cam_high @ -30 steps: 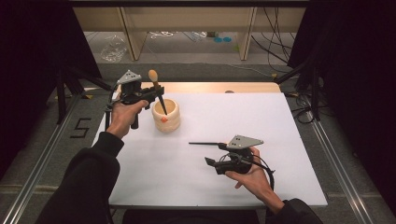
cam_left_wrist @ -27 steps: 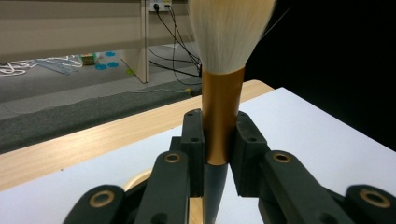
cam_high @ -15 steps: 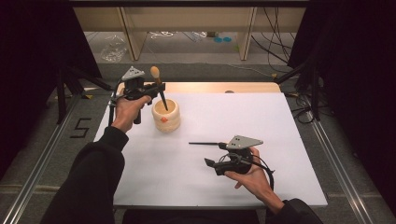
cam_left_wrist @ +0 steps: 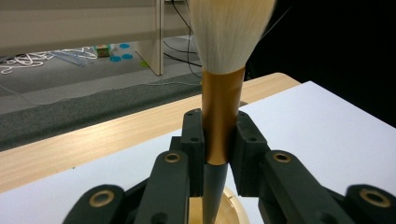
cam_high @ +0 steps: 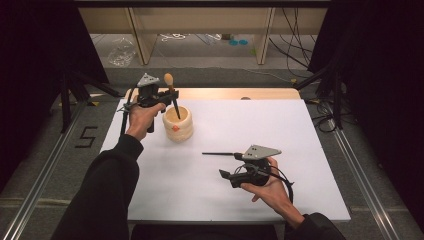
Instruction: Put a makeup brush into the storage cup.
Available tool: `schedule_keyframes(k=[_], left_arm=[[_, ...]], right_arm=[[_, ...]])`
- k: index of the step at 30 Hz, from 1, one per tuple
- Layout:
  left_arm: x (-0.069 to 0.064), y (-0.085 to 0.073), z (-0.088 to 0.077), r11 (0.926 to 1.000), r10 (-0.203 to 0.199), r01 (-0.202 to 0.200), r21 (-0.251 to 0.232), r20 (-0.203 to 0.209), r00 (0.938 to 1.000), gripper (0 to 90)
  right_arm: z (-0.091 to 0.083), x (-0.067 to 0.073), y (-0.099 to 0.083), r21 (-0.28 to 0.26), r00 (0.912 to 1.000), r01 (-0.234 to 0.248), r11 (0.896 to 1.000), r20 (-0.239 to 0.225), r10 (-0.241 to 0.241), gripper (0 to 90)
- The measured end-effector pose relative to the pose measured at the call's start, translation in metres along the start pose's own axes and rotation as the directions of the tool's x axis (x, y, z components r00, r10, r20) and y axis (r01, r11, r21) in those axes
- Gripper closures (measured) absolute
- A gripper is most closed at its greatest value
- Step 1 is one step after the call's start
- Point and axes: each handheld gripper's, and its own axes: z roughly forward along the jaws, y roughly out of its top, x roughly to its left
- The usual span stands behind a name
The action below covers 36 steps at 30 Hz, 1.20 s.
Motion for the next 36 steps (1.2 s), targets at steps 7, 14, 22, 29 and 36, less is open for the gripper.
schedule_keyframes(k=[7, 14, 22, 29, 36], left_arm=[[0.003, -0.008, 0.004, 0.9999, -0.007, 0.007, 0.013, -0.01, 0.9999, 77.1], [0.009, -0.019, 0.006, 0.9992, -0.025, 0.026, 0.032, -0.029, 0.9993, 77.0], [0.012, -0.032, 0.012, 0.992, -0.075, 0.075, 0.101, -0.003, 0.9972, 65.2], [0.004, -0.03, 0.004, 0.9965, -0.011, 0.014, 0.082, -0.043, 0.999, 35.5], [0.01, -0.032, -0.011, 0.9965, -0.035, 0.04, 0.073, -0.075, 0.9966, 23.2]], right_arm=[[0.0, 0.0, 0.0, 0.0, 1.0, -0.001, 1.0, -0.001, 0.001, 21.9], [0.002, -0.001, 0.0, -0.004, 1.0, 0.009, 1.0, 0.0, -0.009, 22.0], [0.002, -0.001, 0.0, -0.003, 1.0, 0.008, 1.0, -0.003, -0.008, 22.2], [0.001, -0.001, 0.0, -0.003, 0.9999, 0.012, 1.0, 0.001, -0.012, 22.3], [0.0, -0.002, 0.0, 0.005, 0.9997, 0.023, 1.0, -0.002, -0.023, 24.5]])
